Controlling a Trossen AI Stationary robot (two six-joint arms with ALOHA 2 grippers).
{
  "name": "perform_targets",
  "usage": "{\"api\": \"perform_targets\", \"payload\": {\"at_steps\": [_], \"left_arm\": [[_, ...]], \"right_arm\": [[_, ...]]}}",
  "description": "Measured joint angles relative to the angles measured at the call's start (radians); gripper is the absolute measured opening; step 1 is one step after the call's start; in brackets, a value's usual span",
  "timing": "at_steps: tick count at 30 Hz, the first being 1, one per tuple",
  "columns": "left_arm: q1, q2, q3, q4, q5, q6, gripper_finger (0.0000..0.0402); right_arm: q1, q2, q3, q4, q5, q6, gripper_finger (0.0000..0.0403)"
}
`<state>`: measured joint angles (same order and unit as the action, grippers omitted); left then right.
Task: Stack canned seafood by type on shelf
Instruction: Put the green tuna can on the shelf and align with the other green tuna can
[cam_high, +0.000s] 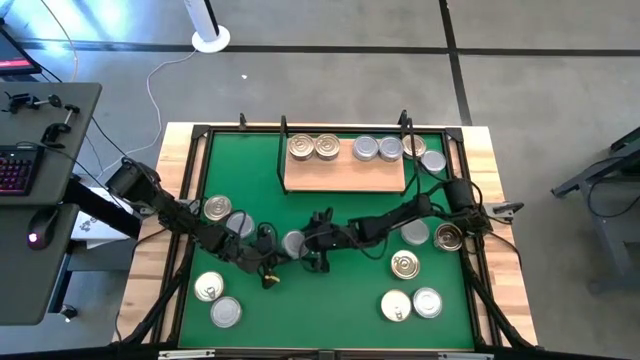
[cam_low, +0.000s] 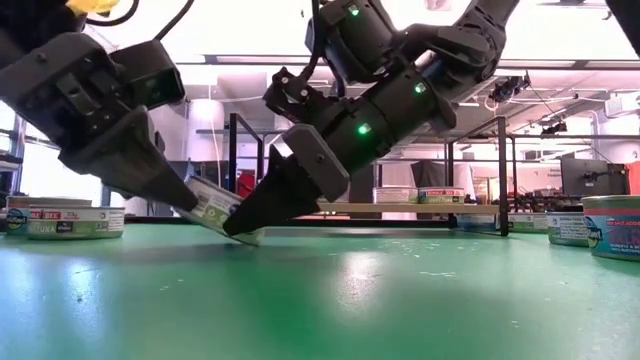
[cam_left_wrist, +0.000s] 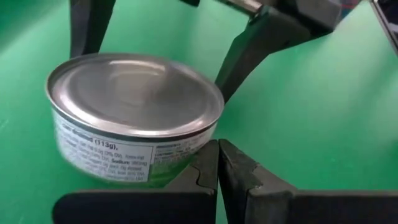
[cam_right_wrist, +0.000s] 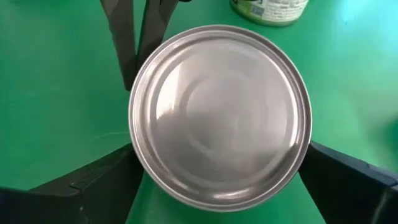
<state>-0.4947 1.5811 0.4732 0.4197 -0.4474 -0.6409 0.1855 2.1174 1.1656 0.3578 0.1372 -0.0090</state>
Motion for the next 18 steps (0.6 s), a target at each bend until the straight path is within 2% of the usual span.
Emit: {"api": "perform_targets", "payload": {"at_steps": [8, 12, 15, 18], "left_arm": [[0.010, 0.000, 0.000, 0.000, 0.011, 0.007, 0.0000], [-0.006, 0.000, 0.014, -0.026, 0.121, -0.016, 0.0000], [-0.043, 0.000, 0.057, -0.107, 0.227, -0.034, 0.0000], [-0.083, 0.000, 0.115, -0.268, 0.251, -0.077, 0.0000]], "right_arm": [[-0.029, 0.000, -0.003, 0.007, -0.075, 0.013, 0.0397], [-0.022, 0.000, -0.002, -0.018, -0.097, 0.047, 0.0397], [-0.002, 0.000, -0.001, -0.060, -0.048, 0.081, 0.0397], [0.028, 0.000, -0.001, -0.101, 0.026, 0.078, 0.0397]]}}
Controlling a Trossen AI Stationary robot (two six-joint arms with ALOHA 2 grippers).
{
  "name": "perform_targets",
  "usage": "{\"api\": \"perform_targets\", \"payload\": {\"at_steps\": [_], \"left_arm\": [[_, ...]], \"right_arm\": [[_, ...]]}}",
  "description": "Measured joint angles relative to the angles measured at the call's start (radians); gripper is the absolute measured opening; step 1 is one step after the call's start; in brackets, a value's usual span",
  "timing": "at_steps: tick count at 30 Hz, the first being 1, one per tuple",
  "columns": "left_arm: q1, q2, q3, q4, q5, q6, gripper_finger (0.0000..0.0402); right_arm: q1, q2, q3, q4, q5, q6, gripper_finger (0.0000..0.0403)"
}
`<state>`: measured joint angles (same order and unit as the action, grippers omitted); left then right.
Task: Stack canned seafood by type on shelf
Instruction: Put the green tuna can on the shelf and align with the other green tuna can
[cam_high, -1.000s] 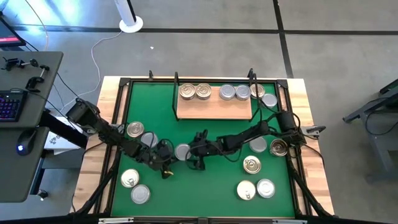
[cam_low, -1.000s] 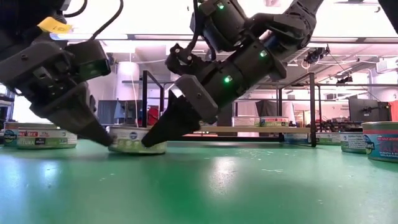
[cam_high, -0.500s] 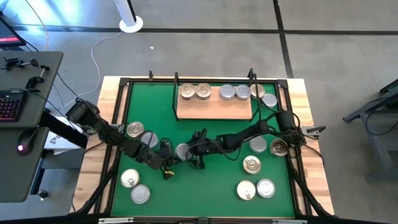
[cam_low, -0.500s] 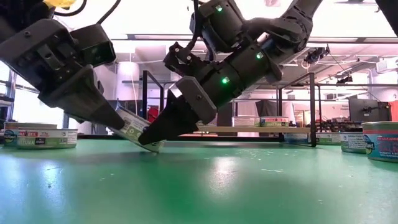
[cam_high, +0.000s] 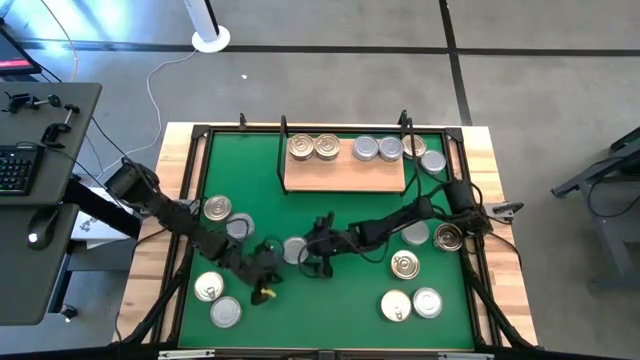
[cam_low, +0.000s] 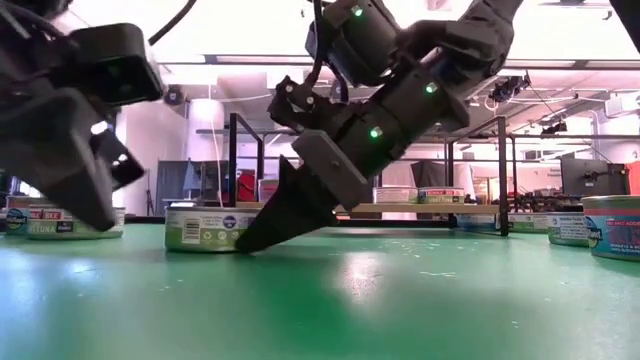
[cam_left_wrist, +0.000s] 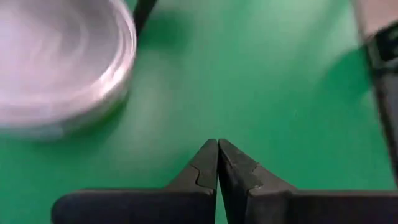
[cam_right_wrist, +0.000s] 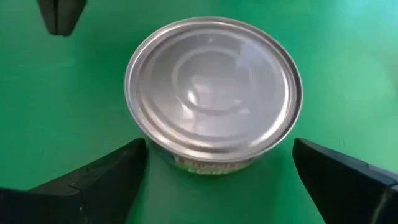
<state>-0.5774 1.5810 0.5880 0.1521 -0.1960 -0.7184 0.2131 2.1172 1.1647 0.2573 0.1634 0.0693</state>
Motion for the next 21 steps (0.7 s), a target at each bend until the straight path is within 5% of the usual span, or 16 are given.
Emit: {"api": "perform_targets", "payload": {"at_steps": [4, 8, 21], "left_arm": [[-0.040, 0.000, 0.070, -0.266, -0.069, -0.082, 0.0000], [-0.048, 0.000, 0.075, -0.384, -0.326, -0.162, 0.0000], [0.062, 0.047, -0.020, -0.025, -0.391, 0.000, 0.0000]], "right_arm": [[0.038, -0.003, 0.001, -0.026, 0.078, 0.002, 0.0396], [0.056, -0.003, 0.001, -0.010, 0.114, -0.010, 0.0396], [-0.003, -0.003, -0.007, 0.085, 0.007, 0.012, 0.0397]]}}
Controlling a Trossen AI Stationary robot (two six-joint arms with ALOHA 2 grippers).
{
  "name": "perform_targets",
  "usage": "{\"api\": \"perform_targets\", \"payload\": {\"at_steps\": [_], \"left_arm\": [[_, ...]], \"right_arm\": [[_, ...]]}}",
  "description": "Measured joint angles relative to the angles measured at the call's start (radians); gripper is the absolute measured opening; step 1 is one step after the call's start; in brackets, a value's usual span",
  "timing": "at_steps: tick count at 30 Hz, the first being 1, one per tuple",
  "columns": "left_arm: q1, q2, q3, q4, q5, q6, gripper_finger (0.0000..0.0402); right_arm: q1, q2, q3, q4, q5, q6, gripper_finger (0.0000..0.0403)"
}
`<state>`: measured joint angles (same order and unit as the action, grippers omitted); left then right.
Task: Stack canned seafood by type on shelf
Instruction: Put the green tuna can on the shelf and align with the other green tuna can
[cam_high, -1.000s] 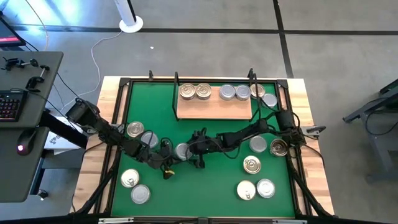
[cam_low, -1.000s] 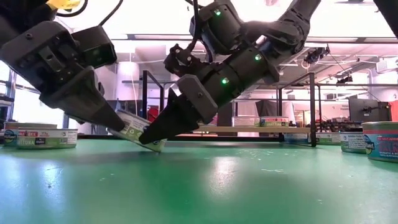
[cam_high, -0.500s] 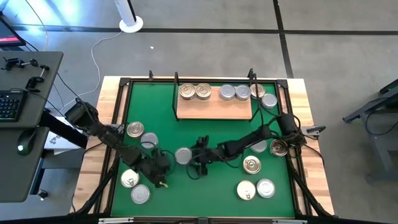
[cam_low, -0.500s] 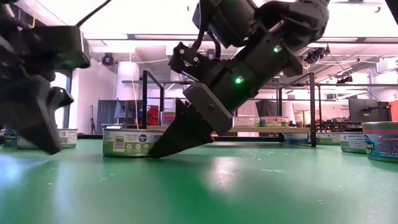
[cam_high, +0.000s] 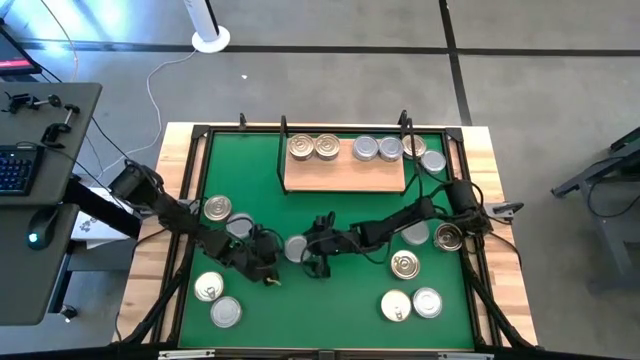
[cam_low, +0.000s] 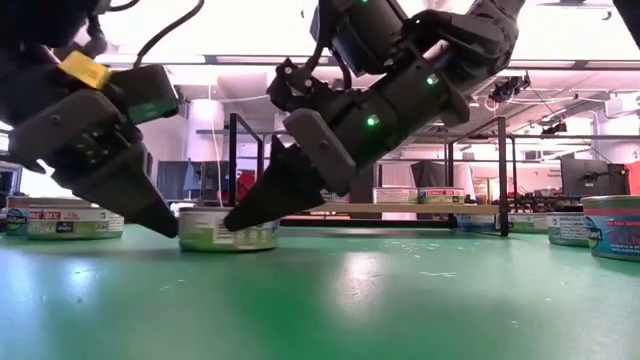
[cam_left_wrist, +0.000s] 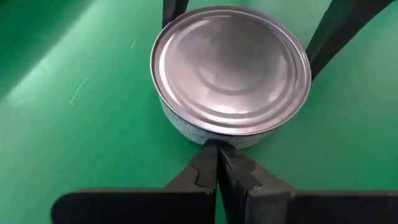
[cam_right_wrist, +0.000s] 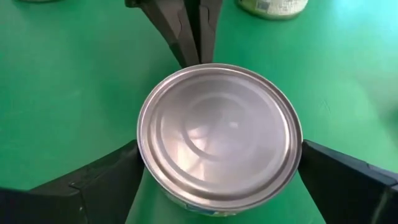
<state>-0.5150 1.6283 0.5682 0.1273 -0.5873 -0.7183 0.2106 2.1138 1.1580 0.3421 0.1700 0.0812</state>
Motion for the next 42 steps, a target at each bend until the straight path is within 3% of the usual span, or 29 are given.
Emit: {"api": "perform_targets", "payload": {"at_steps": [14, 32, 36, 42], "left_arm": [[0.012, 0.014, 0.001, 0.032, -0.030, 0.023, 0.0000], [-0.025, 0.010, 0.013, -0.017, -0.043, -0.040, 0.0000], [-0.038, 0.009, 0.013, -0.019, -0.062, -0.043, 0.0000], [-0.061, 0.009, 0.012, -0.028, -0.093, -0.057, 0.0000]], "right_arm": [[-0.011, -0.003, 0.003, -0.046, -0.017, 0.010, 0.0397], [0.085, 0.000, 0.011, -0.131, 0.168, 0.151, 0.0379], [0.094, -0.004, 0.007, -0.179, 0.167, 0.182, 0.0371], [0.117, -0.071, -0.151, -0.061, 0.195, 0.282, 0.0342]]}}
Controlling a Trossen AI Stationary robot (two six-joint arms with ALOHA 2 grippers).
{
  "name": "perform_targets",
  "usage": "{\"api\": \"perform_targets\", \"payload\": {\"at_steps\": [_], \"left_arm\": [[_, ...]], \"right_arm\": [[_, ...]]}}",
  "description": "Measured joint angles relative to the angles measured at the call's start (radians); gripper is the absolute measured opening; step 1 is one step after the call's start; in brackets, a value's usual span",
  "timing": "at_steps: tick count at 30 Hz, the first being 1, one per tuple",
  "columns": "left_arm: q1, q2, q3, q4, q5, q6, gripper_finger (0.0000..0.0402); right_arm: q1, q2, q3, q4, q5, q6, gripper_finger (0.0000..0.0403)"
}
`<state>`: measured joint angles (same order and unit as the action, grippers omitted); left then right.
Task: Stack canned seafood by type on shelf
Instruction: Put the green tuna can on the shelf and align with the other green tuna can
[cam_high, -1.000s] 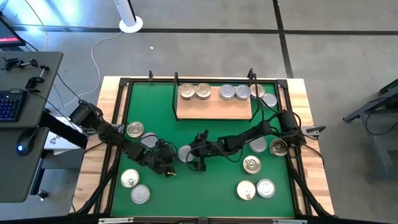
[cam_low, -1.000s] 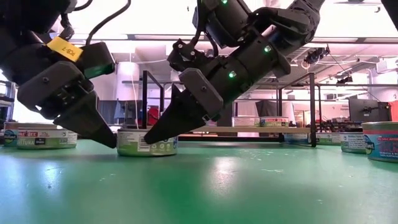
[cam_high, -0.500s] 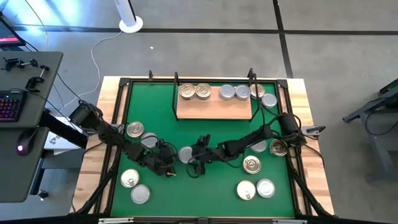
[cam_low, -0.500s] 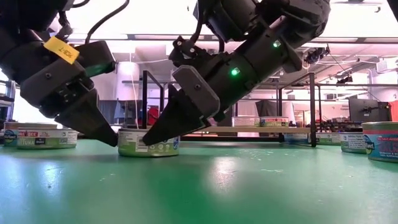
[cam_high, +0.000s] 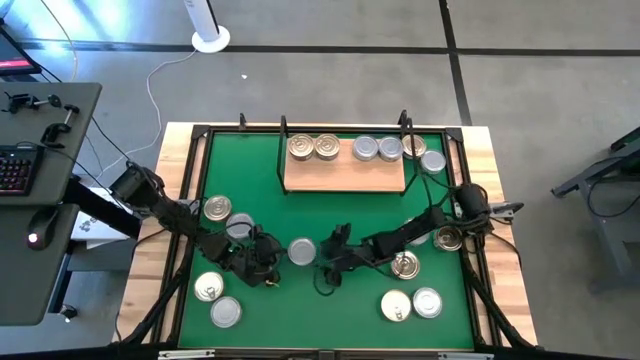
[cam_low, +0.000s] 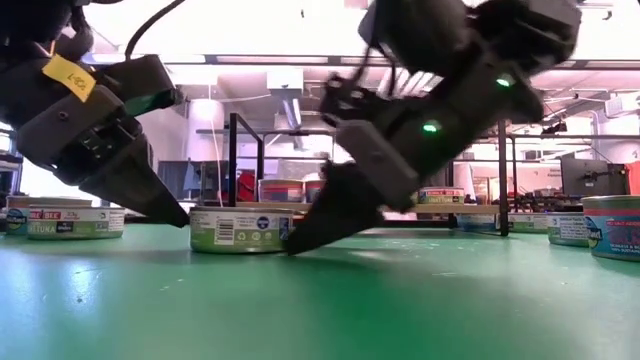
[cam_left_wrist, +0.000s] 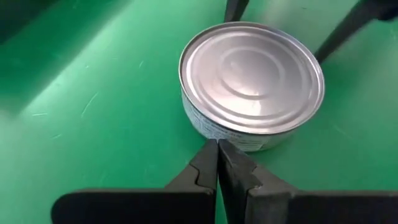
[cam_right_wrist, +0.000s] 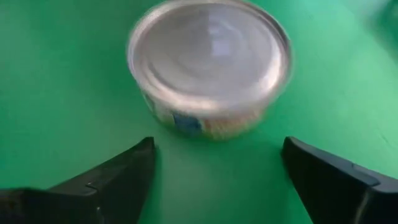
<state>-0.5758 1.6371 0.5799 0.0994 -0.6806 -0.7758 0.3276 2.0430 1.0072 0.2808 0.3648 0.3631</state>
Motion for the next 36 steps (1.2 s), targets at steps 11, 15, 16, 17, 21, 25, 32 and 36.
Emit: {"api": "perform_targets", "payload": {"at_steps": [11, 15, 16, 17, 21, 25, 32, 36], "left_arm": [[-0.002, 0.000, -0.003, 0.028, -0.016, -0.007, 0.0000], [-0.002, 0.000, -0.003, 0.035, -0.016, -0.007, 0.0000], [-0.001, 0.000, -0.003, 0.035, -0.016, -0.007, 0.0000], [0.001, 0.000, -0.004, 0.037, -0.016, -0.003, 0.0000], [0.011, 0.000, -0.004, 0.052, -0.013, 0.014, 0.0000], [0.018, 0.000, -0.004, 0.060, -0.011, 0.026, 0.0000], [0.021, 0.000, -0.004, 0.065, 0.003, 0.028, 0.0000], [0.021, 0.000, -0.004, 0.065, 0.032, 0.028, 0.0000]], "right_arm": [[0.063, -0.188, -0.175, 0.142, 0.135, -0.051, 0.0335], [0.068, -0.222, -0.171, 0.128, 0.110, -0.071, 0.0335], [0.064, -0.220, -0.169, 0.132, 0.081, -0.079, 0.0335], [0.058, -0.215, -0.168, 0.132, 0.059, -0.091, 0.0335], [0.022, -0.191, -0.140, 0.145, 0.044, -0.115, 0.0336], [-0.009, -0.165, -0.102, 0.143, 0.047, -0.181, 0.0337], [-0.066, -0.158, -0.027, 0.094, -0.045, -0.244, 0.0337], [-0.076, -0.158, 0.011, 0.095, -0.090, -0.310, 0.0337]]}}
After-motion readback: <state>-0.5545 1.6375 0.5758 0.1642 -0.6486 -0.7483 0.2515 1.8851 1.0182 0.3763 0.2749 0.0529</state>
